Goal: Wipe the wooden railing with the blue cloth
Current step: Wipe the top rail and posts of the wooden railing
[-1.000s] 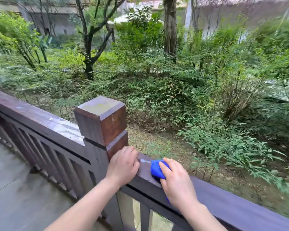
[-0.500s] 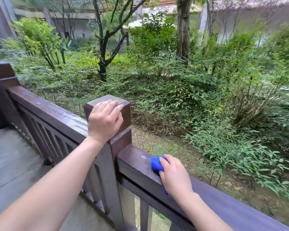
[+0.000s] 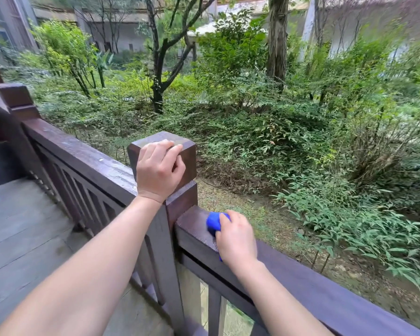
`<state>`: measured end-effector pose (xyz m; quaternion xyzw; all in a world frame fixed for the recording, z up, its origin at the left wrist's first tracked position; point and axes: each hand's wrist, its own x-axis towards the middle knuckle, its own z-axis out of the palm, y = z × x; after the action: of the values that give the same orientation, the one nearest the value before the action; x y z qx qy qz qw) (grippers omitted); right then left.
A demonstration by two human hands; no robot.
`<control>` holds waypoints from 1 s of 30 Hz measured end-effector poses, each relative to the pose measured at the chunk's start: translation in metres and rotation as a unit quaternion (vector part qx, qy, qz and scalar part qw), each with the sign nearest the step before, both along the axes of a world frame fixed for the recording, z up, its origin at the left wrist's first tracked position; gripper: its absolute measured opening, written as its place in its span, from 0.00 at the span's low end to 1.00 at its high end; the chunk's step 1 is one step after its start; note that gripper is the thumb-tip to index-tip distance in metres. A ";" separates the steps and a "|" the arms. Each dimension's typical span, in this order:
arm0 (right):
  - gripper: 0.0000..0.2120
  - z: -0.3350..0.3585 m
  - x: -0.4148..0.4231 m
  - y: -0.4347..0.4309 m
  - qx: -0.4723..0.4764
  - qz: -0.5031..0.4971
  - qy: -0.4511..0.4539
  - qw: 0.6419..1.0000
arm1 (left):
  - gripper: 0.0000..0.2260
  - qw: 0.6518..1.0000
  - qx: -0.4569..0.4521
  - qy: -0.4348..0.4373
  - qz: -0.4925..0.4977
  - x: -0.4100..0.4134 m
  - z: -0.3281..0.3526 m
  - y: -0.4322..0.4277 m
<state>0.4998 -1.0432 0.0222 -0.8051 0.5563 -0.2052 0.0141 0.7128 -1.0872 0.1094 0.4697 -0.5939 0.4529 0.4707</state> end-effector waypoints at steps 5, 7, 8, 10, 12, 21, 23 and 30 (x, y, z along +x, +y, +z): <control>0.17 -0.018 -0.016 0.024 -0.032 0.174 0.033 0.984 | 0.08 1.000 -0.003 -0.001 -0.001 0.000 -0.001 -0.003; 0.17 -0.021 -0.028 0.019 -0.048 0.153 0.024 0.987 | 0.08 1.000 -0.002 -0.001 0.003 0.000 -0.002 -0.003; 0.16 -0.018 -0.025 0.011 -0.045 0.120 0.027 0.991 | 0.08 1.000 -0.002 0.000 0.006 0.000 -0.002 -0.003; 0.13 -0.006 -0.001 -0.006 -0.003 0.043 0.025 0.999 | 0.08 1.000 0.000 0.003 0.010 -0.001 0.000 -0.001; 0.12 0.006 0.030 -0.016 0.018 0.005 0.017 1.000 | 0.08 1.000 0.000 0.001 0.009 -0.002 0.001 0.000; 0.14 -0.014 0.013 -0.014 -0.022 0.133 0.015 0.991 | 0.08 1.000 -0.005 0.003 0.010 0.000 0.001 -0.003; 0.13 -0.001 0.035 -0.034 0.027 0.052 0.011 0.998 | 0.08 1.000 -0.003 0.002 0.011 -0.001 0.002 -0.001; 0.17 -0.010 0.030 -0.005 -0.006 0.194 0.008 0.981 | 0.08 1.000 -0.002 -0.001 0.013 -0.002 -0.002 -0.002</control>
<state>0.5295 -1.0483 0.0120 -0.8997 0.3880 -0.1952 0.0444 0.7112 -1.0888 0.1076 0.4757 -0.5872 0.4610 0.4652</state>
